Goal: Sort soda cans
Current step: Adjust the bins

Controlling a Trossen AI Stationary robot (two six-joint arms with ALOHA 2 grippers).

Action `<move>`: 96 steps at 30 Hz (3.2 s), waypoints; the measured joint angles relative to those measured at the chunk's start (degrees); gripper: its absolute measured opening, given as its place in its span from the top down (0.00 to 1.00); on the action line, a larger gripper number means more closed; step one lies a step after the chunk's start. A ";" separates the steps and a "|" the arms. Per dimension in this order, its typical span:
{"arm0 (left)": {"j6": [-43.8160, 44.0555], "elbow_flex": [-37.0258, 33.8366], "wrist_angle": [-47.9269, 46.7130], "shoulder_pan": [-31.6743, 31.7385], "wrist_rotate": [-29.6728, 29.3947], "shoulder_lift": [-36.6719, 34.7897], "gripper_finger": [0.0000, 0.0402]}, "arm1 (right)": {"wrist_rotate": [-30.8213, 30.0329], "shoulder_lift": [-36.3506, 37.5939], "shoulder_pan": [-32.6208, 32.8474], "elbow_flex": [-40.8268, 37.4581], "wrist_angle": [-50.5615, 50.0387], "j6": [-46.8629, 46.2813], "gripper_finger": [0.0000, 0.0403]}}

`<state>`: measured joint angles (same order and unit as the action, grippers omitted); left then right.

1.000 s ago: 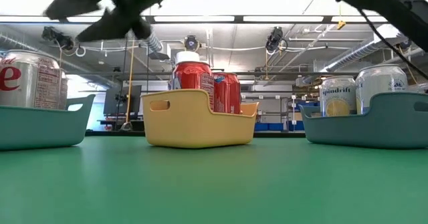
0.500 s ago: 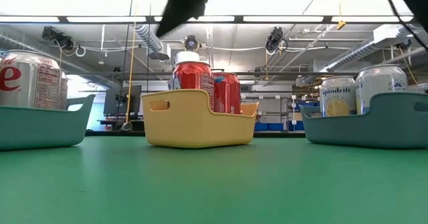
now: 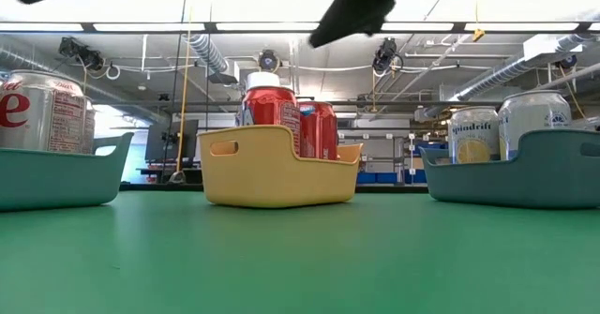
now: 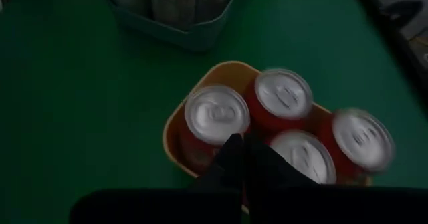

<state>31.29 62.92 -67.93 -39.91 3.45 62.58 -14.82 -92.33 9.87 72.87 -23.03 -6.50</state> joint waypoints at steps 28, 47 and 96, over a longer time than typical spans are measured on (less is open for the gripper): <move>32.62 -9.93 10.20 -22.42 -14.01 17.88 1.00 | -6.81 11.01 4.43 -9.19 2.38 -3.54 1.00; 23.10 -15.96 18.51 -15.48 -30.04 17.80 1.00 | -6.81 11.01 4.43 -9.19 2.07 -3.63 1.00; 63.72 -19.26 -20.31 8.06 -17.72 -15.54 1.00 | -6.79 10.99 4.70 -9.17 -2.78 -4.04 1.00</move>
<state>95.00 43.65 -88.23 -31.85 -14.27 47.04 -21.61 -81.34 14.57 63.70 -25.80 -10.55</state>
